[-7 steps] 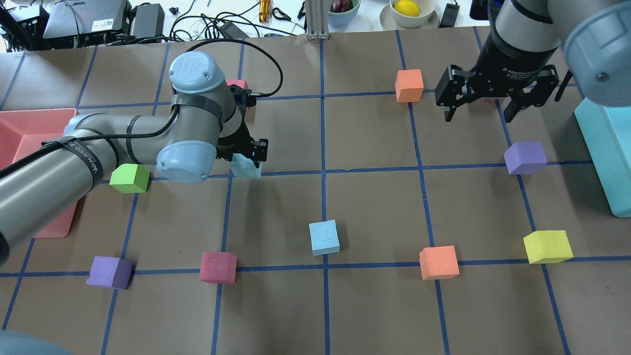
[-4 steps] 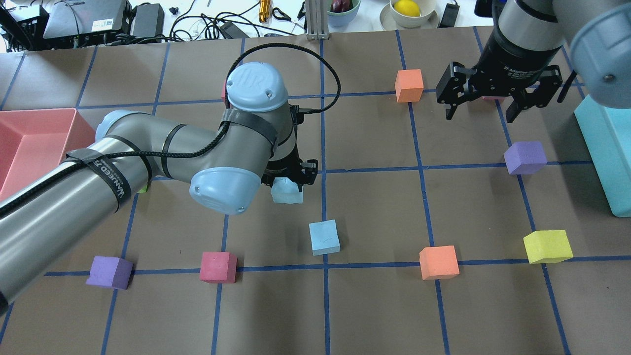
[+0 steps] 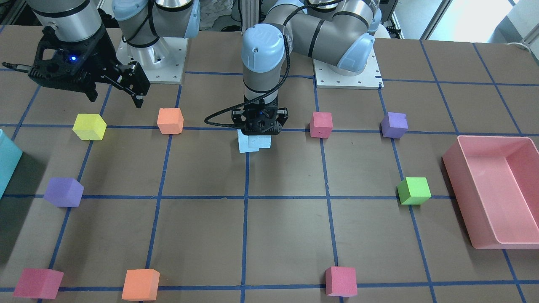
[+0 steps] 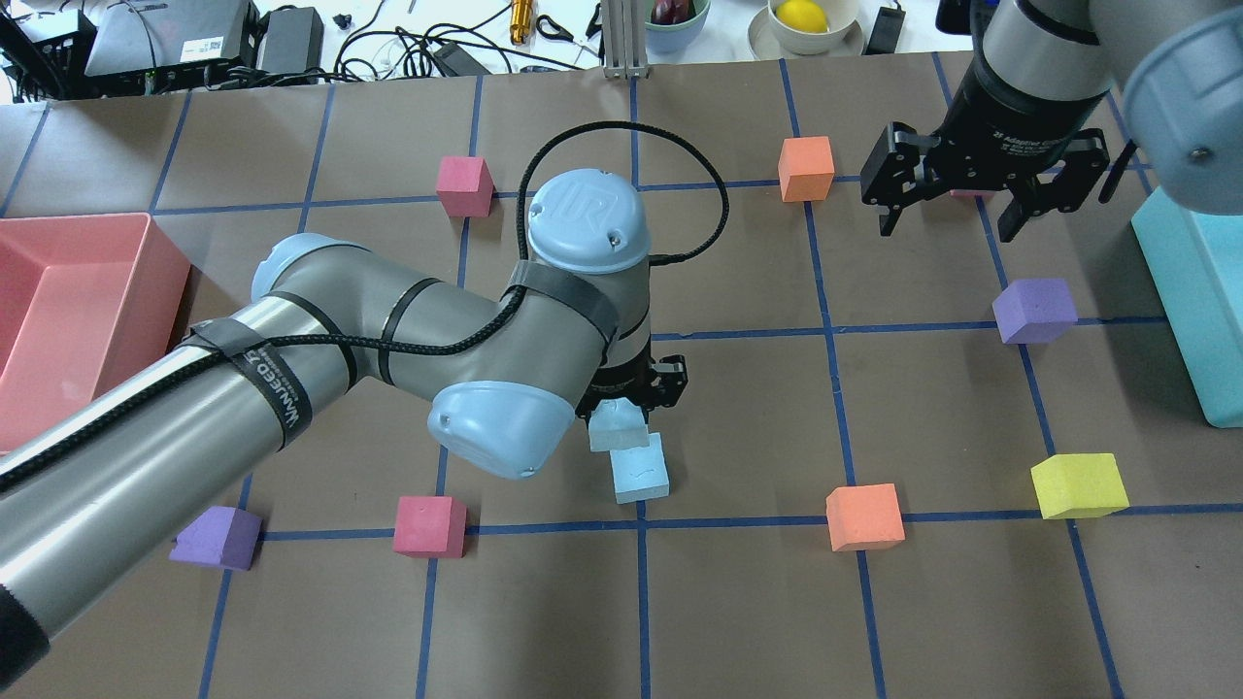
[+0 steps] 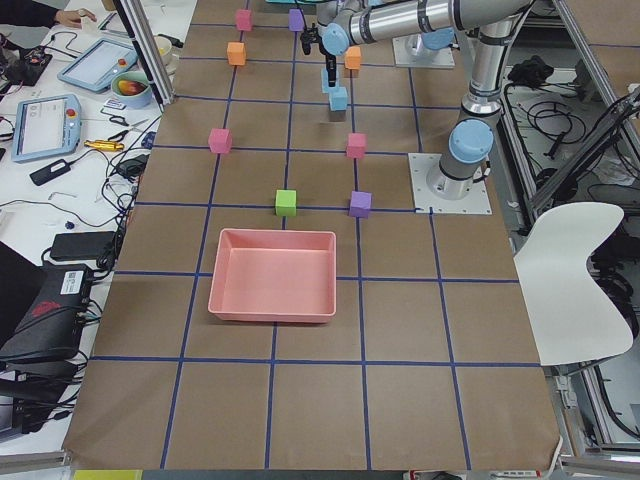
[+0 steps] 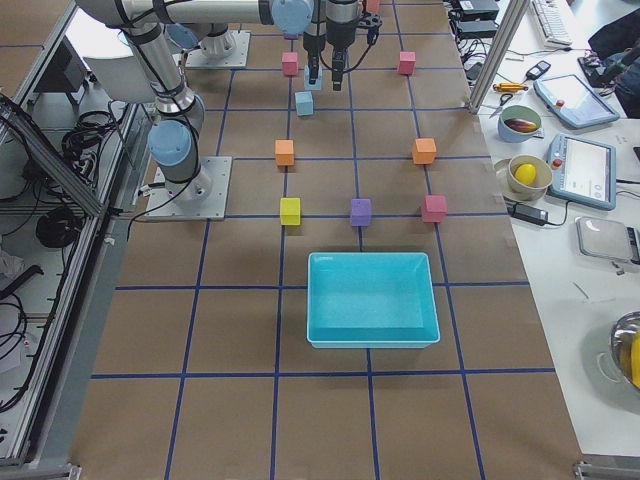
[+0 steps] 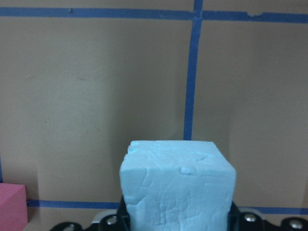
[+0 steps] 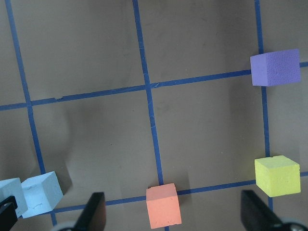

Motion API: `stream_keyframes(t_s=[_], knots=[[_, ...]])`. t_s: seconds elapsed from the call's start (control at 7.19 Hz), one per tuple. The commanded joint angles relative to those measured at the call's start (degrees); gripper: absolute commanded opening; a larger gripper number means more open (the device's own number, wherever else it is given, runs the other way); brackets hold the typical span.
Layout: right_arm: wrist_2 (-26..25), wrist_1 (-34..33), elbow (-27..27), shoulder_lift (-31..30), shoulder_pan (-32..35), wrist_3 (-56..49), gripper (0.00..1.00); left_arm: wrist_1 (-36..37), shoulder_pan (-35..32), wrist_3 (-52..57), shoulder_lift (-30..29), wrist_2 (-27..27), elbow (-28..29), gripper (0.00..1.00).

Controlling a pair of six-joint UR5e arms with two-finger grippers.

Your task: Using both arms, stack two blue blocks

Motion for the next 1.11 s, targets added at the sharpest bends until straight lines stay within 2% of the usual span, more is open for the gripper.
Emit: stream_keyframes(t_s=[0.0,0.42,0.97], knots=[[0.08,0.00,-0.17,-0.09,0.00,0.00,1.00,-0.03,-0.17,-2.59,-0.48,-0.66,-0.29,0.00],[2.53,2.18,-0.17,-1.06,0.35,-0.44,1.00,1.28,-0.87,-4.27,-0.40,-0.57,-2.05,0.00],[2.63,2.99,-0.35,-1.23,0.26,-3.59,1.00,3.20,-2.27,-4.89,-1.88,-0.66,-2.05,0.00]])
